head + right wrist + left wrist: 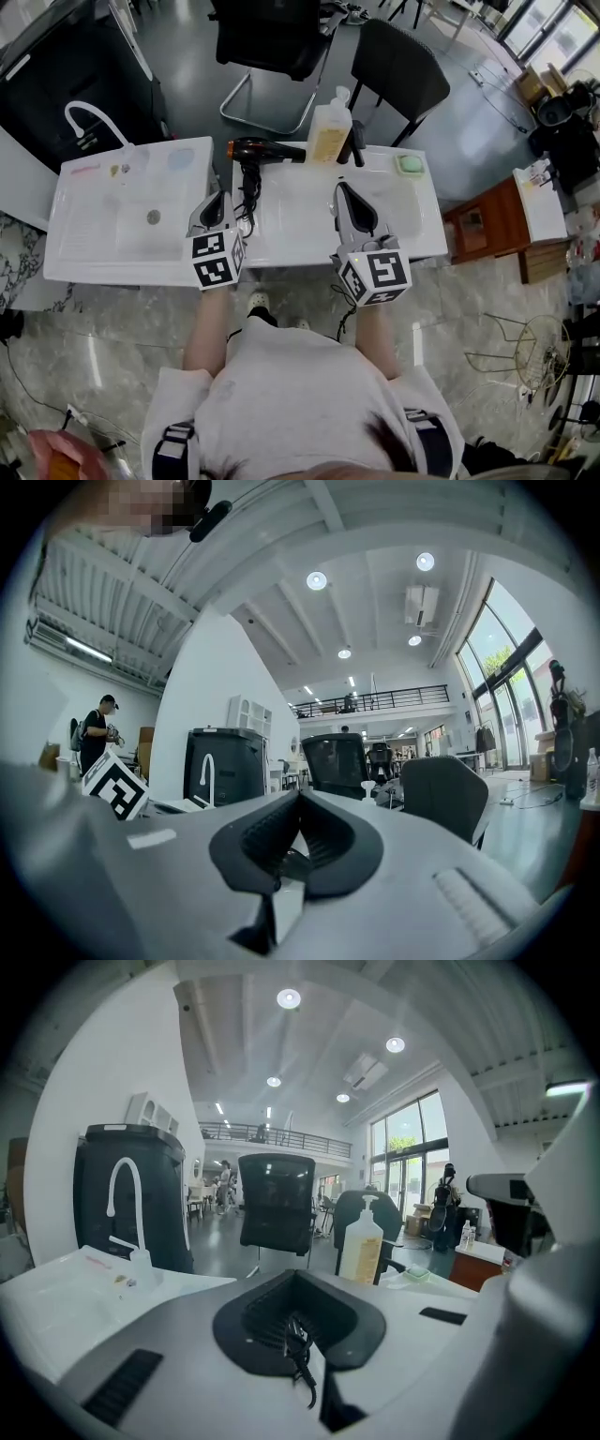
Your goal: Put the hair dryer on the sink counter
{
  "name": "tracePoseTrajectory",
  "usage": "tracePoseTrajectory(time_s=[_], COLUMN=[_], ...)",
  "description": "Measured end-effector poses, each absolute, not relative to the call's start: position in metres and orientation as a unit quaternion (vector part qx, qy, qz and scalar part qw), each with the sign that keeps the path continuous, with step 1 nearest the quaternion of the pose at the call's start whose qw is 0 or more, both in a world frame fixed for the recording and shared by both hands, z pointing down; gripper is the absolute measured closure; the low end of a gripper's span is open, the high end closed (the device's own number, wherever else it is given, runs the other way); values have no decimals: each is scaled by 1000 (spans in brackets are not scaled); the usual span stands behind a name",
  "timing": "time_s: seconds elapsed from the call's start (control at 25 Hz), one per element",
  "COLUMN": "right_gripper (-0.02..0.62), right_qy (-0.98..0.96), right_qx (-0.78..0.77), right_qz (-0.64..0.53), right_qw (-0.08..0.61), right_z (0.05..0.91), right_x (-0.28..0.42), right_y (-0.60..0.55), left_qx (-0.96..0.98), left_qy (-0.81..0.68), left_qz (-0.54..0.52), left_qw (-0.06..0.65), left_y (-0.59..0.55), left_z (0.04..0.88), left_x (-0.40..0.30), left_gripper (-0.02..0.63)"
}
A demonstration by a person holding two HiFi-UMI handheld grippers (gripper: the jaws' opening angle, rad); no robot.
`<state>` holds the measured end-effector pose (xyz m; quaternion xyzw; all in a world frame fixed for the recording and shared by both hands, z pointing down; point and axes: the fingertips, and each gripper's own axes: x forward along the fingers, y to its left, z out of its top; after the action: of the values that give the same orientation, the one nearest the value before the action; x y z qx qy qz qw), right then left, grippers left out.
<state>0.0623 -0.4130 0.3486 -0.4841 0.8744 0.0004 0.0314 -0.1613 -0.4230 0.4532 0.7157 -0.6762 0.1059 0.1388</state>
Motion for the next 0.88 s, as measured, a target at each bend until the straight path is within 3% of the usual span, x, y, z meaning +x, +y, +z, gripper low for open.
tracePoseTrajectory(time_s=[0.88], right_gripper=[584], right_qy=[882], right_qx=[-465], right_qz=[27], right_qw=[62], right_z=[318], right_x=[99], right_y=[-356], left_qx=[745], left_qy=[-665], left_qz=[-8], left_qw=[59], left_y=[-332], left_z=[345], left_x=[-124], left_gripper=[597])
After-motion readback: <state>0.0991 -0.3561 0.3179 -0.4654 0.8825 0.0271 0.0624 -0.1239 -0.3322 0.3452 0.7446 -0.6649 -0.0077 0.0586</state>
